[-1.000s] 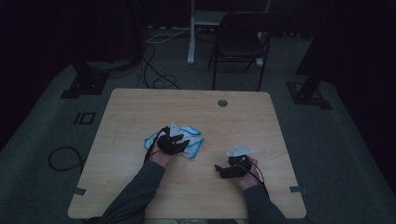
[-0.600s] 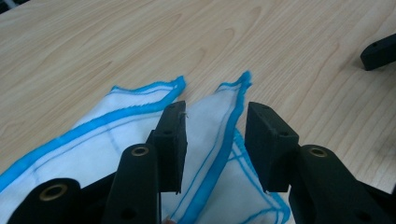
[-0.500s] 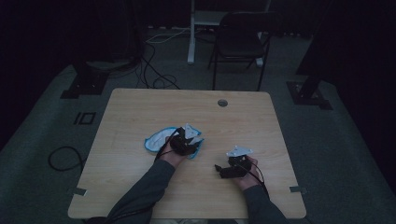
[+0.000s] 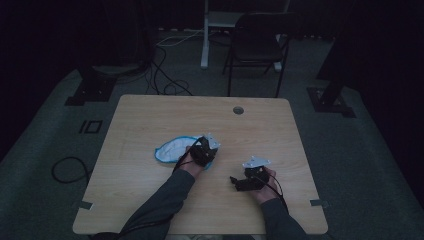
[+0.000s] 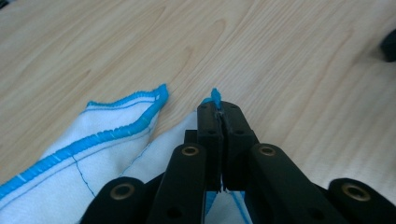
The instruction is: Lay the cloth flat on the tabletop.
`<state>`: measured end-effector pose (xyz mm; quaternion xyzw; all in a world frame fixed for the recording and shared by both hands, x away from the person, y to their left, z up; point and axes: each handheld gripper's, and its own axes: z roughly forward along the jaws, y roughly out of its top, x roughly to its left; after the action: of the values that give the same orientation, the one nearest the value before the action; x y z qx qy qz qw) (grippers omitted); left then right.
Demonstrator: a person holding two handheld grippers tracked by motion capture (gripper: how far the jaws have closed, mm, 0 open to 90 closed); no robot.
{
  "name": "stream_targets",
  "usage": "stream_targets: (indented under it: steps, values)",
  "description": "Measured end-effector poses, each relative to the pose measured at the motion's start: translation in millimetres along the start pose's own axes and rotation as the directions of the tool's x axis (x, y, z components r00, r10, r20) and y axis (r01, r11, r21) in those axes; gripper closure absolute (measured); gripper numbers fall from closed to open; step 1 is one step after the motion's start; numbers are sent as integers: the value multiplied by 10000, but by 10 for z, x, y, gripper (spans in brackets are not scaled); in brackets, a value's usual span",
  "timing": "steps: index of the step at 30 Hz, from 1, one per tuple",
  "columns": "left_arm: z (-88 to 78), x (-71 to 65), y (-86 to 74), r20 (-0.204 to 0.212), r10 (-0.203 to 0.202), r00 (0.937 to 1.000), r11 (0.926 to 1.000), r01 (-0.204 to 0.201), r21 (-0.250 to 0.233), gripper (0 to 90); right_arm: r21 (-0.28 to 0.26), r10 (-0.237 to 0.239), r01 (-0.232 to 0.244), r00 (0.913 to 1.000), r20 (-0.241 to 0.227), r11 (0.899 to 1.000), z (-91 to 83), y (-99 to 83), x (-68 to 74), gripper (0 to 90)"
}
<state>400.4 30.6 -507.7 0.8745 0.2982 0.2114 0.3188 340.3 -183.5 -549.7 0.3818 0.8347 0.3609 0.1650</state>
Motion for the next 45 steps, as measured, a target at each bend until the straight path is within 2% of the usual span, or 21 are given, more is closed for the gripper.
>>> stream_targets:
  steps: [12, 16, 18, 24, 29, 34, 36, 37, 38, 40, 42, 45]
  values:
    - [-375, 76, 122, 337, -209, 9992, 9950, 240, -966, 892, -20, 4, -4, 10000, 2, 10000, 1, -1, 0, 152]
    - [-473, 83, 115, 491, -331, 9982, 9925, 386, -1157, 892, -19, 21, -21, 10000, 0, 10000, 1, 0, 1, 152]
    - [-575, 80, 94, 665, -414, 9969, 9898, 499, -1332, 892, -18, 12, -12, 10000, 1, 10000, 1, 0, 0, 152]
    - [-729, 22, 44, 854, -328, 9958, 9880, 452, -1474, 892, -18, 12, -12, 10000, -2, 10000, 1, 0, 1, 152]
    - [-858, -72, -79, 896, -261, 9956, 9853, 408, -1657, 893, -29, 11, -11, 10000, -3, 10000, 2, -1, 1, 152]
    - [-984, -191, -319, 1077, -390, 9934, 9852, 563, -1622, 892, -21, -9, 9, 10000, 4, 10000, 2, -2, 0, 152]
    - [-1012, -241, -420, 1148, -443, 9924, 9861, 618, -1543, 892, -12, 24, -24, 10000, -4, 10000, 0, -2, 2, 152]
    - [-1012, -241, -420, 1148, -443, 9924, 9861, 618, -1543, 892, -12, 24, -24, 10000, -4, 10000, 0, -2, 2, 152]
    - [-1037, -287, -521, 1111, -392, 9930, 9887, 547, -1399, 891, -15, 18, -18, 10000, 1, 10000, 1, -2, 1, 152]
    - [-1058, -324, -625, 1240, -524, 9909, 9885, 691, -1342, 891, -21, 20, -20, 10000, 3, 10000, 0, -3, 1, 152]
    - [-1074, -387, -732, 1247, -440, 9912, 9918, 583, -1134, 891, -22, 18, -18, 10000, 6, 10000, 0, -3, 1, 152]
    - [-1100, -446, -848, 1347, -528, 9895, 9928, 665, -994, 891, -21, 17, -17, 10000, 6, 10000, 0, -3, 1, 152]
